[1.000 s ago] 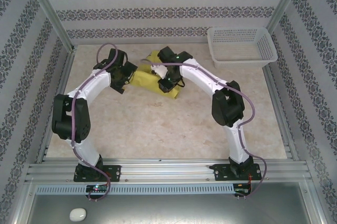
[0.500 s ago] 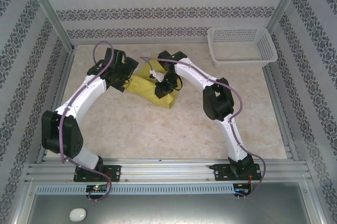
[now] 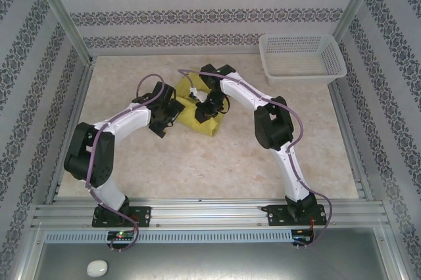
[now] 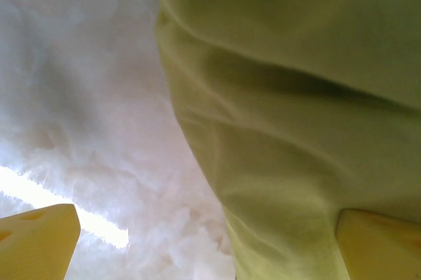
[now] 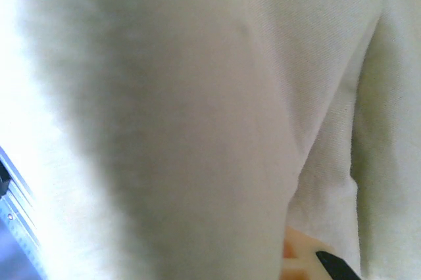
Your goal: Roll up the long pants
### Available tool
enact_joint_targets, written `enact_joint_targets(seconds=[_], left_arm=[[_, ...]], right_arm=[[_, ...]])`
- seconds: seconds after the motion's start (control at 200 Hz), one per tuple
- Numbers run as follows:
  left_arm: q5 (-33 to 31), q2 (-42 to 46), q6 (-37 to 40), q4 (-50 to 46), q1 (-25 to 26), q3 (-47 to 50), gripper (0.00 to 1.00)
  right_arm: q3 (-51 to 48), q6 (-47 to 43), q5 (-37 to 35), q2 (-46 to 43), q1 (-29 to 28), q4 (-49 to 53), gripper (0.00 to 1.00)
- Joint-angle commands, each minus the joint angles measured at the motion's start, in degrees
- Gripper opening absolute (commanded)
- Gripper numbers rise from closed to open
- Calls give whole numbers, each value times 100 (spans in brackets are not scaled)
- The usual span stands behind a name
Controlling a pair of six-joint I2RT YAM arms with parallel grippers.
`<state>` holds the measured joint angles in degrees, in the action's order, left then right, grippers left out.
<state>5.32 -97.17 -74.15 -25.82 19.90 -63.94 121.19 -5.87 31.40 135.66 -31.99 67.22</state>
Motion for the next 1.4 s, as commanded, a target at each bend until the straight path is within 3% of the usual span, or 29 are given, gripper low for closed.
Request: enact_joint_targets(seconds=[0.0,0.34,0.57,0.899,1.394], left_arm=[[-725,-239,-6,133,19,-188,100],[-1680,-396,-328,154,6,-589,100],[-1800,40,-478,605,6,-210,100],[-974,126,-225,2071,-99,37,100],[108,-1296,-397,2696,-316,-307,100]], right_arm=[[-64,95,250,-221,96,133,0],[-207,-2,183,-380,99,297,0],[-183,-28,191,-330,154,351,0],[-189,-19,183,-309,158,375,0],[-218,-2,135,-415,175,423,0]])
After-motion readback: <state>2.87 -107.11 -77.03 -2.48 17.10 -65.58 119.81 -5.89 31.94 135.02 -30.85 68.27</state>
